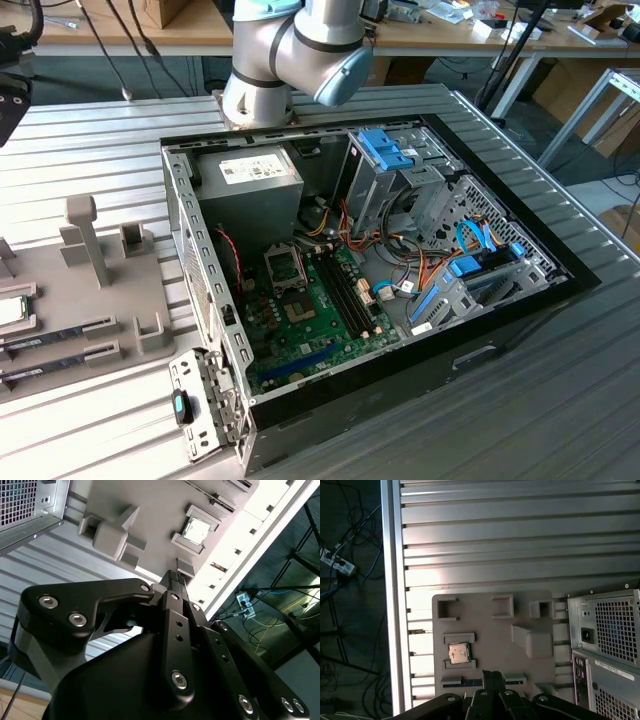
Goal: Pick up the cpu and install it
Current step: 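Reach for the cpu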
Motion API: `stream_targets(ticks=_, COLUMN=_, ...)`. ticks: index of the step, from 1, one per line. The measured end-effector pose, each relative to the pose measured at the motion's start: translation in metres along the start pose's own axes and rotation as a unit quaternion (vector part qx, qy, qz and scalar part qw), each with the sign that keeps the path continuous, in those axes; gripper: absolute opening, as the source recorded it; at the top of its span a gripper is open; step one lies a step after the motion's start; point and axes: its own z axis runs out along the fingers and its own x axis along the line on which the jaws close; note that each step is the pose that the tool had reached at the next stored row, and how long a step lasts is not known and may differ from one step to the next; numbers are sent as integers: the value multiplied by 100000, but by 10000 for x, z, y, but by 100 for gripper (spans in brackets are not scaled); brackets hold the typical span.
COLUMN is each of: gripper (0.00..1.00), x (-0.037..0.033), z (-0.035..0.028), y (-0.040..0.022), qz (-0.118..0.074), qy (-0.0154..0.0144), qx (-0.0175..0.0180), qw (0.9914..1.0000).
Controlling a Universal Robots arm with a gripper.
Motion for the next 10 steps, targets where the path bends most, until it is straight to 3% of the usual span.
stream_targets(ticks=4, gripper=11, x=5, z=72, y=37, qz=13, qy=-5, qx=60, qw=100000)
stream_targets(ticks=7, gripper=11, x=9, z=115, y=72, qz=-5, qy=-50, qx=767, qw=99997)
stream_targets(ticks=9, gripper=11, x=11, z=131, y=101, qz=-23, qy=-115, qx=1557, qw=99988)
stream_targets(ticks=10, gripper=11, x=12, z=133, y=111, qz=-22, qy=-115, qx=1617, qw=99987)
